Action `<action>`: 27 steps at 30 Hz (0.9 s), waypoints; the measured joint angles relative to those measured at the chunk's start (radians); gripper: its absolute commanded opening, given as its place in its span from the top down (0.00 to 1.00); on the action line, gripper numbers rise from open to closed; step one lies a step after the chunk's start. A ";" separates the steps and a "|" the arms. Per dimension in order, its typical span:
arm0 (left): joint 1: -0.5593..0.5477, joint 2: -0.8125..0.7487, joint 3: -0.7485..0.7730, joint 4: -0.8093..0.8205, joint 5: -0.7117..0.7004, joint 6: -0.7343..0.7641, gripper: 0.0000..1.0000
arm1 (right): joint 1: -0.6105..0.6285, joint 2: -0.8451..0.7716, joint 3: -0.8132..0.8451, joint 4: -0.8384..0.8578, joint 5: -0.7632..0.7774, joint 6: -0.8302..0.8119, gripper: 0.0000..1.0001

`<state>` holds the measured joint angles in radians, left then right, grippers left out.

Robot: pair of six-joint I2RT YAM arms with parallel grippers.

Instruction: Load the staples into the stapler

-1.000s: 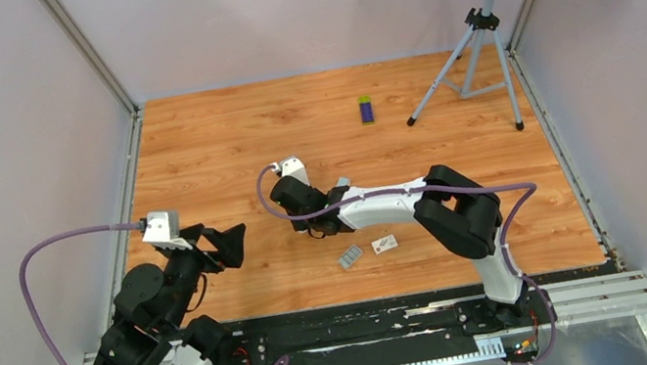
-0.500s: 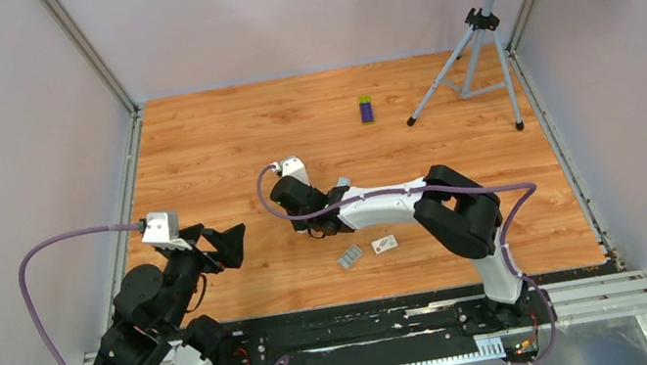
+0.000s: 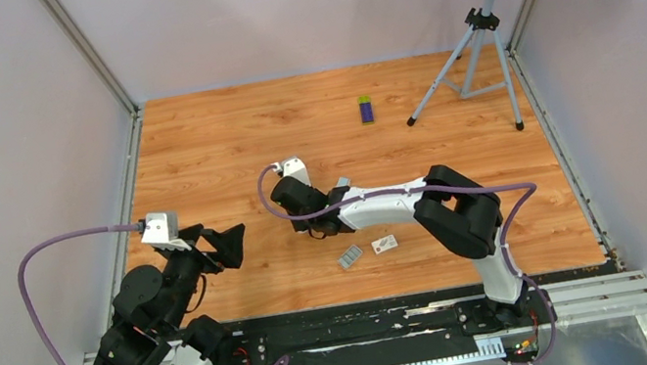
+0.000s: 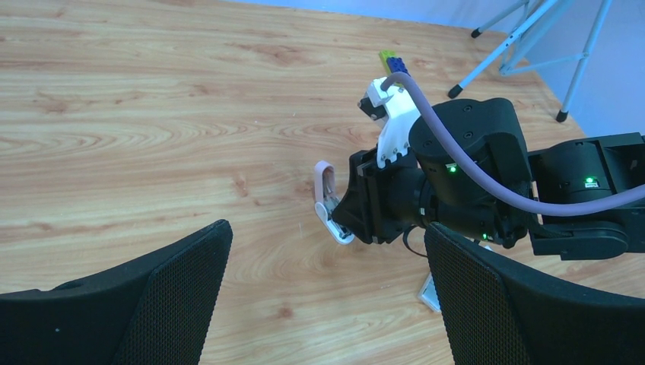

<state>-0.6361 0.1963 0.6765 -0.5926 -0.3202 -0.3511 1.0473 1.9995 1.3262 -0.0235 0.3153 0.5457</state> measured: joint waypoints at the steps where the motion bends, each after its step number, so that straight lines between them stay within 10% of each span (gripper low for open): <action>1: 0.000 0.000 0.000 0.000 0.000 0.000 0.00 | 0.000 -0.001 -0.002 0.000 0.000 0.002 0.71; 27: 0.000 -0.002 0.000 -0.001 -0.013 0.000 0.00 | -0.015 -0.064 -0.005 -0.026 0.012 -0.043 0.55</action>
<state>-0.6361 0.1944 0.6765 -0.5934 -0.3328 -0.3511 1.0325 1.9358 1.3212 -0.0494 0.3271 0.5030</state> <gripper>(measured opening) 0.997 0.445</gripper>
